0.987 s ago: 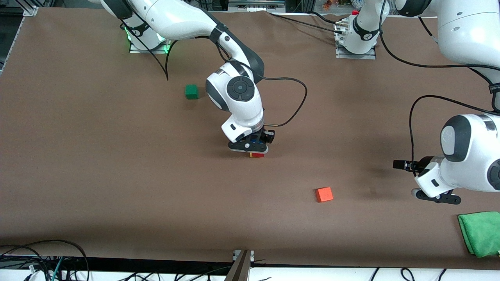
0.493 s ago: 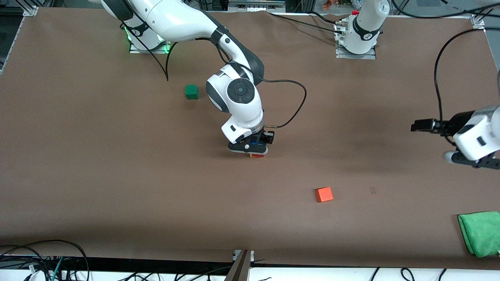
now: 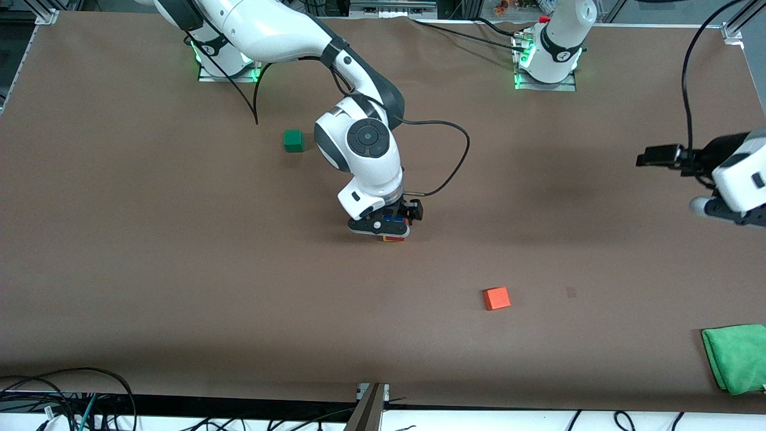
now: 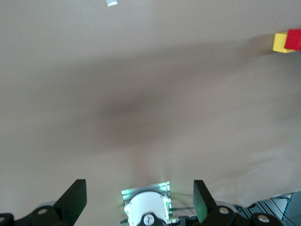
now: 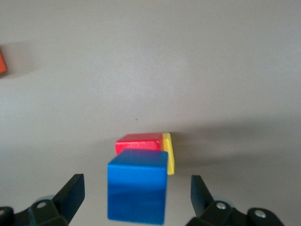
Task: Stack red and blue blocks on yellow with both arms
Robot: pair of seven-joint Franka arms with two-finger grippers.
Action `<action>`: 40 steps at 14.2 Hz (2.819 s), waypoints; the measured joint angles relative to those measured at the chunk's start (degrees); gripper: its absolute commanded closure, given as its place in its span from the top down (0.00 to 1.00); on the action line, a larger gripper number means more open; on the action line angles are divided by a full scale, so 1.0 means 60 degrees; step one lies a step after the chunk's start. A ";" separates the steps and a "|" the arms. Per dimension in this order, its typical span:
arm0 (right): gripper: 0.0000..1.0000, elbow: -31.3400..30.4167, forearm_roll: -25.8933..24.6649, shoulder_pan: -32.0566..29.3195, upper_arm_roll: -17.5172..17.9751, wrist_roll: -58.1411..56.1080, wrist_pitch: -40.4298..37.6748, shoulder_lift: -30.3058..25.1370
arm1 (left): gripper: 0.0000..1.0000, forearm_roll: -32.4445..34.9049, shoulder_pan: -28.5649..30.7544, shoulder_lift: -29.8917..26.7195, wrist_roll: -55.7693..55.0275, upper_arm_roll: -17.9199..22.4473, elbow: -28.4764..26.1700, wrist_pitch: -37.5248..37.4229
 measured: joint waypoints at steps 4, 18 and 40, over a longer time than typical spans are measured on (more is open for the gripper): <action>1.00 0.0275 0.0001 -0.0441 -0.0084 -0.1032 -0.1555 -0.1004 | 1.00 0.0103 -0.0050 -0.0890 -0.0515 -0.0212 -0.0006 -0.0561; 1.00 -0.0222 0.0010 -0.6348 -0.0268 -0.7871 -0.6148 -0.4519 | 1.00 0.0407 -0.0479 -0.2616 -0.1502 -0.0396 -0.3210 0.2911; 1.00 -0.3538 0.0006 -0.6680 -0.0059 -0.7873 -0.6435 -0.7275 | 1.00 0.1898 -0.0757 -0.2988 -0.3316 -0.0937 -0.4929 0.6667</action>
